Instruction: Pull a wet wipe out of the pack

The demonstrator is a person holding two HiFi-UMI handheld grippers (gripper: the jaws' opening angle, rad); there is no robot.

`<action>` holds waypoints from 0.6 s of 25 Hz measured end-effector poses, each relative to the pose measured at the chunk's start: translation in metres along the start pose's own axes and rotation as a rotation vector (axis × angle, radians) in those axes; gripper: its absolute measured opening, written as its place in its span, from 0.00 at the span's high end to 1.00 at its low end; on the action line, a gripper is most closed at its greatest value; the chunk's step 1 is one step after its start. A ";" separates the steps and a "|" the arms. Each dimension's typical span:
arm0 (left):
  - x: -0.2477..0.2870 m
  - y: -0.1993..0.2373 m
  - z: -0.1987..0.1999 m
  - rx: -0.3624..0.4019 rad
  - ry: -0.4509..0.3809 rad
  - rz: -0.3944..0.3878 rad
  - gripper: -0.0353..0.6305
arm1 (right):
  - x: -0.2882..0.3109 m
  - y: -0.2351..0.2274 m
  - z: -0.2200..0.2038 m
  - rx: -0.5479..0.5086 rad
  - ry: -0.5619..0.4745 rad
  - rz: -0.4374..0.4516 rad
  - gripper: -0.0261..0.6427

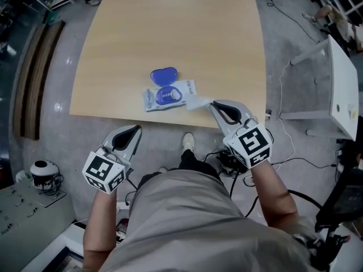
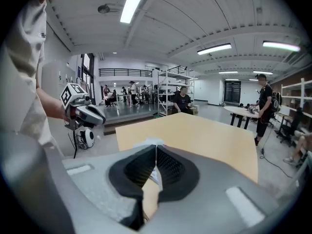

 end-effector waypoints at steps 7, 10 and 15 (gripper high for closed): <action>-0.097 -0.041 -0.004 0.044 -0.122 -0.008 0.94 | -0.039 0.092 0.001 -0.010 -0.038 -0.040 0.95; -0.146 -0.062 -0.013 0.053 -0.141 -0.017 0.94 | -0.058 0.145 0.000 -0.019 -0.064 -0.049 0.95; -0.216 -0.102 -0.035 0.134 -0.174 -0.055 0.94 | -0.099 0.233 -0.011 -0.014 -0.106 -0.068 0.95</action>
Point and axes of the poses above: the fingertips, and each gripper's own axes: x forward along the fingers, y to its left, z out of its top, the point moved 8 cm from there along -x, backward along the fingers, and after that the axes turned 9 degrees about x, right-handed, at the moved point
